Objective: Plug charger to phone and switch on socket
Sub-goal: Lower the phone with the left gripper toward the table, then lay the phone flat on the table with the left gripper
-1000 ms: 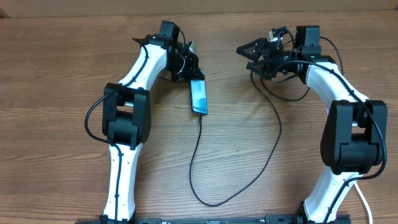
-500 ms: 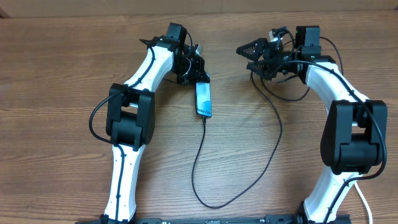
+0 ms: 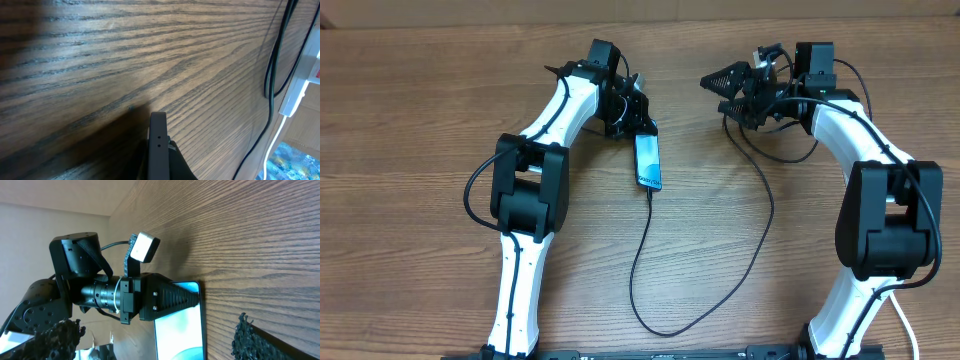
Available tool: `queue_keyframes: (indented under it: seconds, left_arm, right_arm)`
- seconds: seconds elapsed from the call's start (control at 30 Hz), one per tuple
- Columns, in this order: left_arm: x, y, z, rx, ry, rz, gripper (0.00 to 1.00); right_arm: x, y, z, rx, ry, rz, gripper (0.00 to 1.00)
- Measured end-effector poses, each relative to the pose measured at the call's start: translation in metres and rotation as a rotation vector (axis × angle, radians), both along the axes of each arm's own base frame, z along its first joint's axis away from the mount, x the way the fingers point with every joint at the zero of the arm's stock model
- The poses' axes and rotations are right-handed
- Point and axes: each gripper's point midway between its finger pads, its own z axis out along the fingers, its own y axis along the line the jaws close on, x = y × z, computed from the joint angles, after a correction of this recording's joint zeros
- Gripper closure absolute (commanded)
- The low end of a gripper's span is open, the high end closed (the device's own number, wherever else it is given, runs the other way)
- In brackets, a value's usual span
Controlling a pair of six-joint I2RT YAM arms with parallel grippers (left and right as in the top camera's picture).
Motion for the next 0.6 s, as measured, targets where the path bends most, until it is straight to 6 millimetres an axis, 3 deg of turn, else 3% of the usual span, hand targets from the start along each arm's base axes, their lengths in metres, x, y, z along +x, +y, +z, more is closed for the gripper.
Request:
queue_keyframes:
  seconds: [0.6]
  left_arm:
    - [-0.0005, 0.0002, -0.0006, 0.001, 0.002, 0.000, 0.91]
  right_arm:
    - [-0.0001, 0.0000, -0.0002, 0.000, 0.001, 0.000, 0.00]
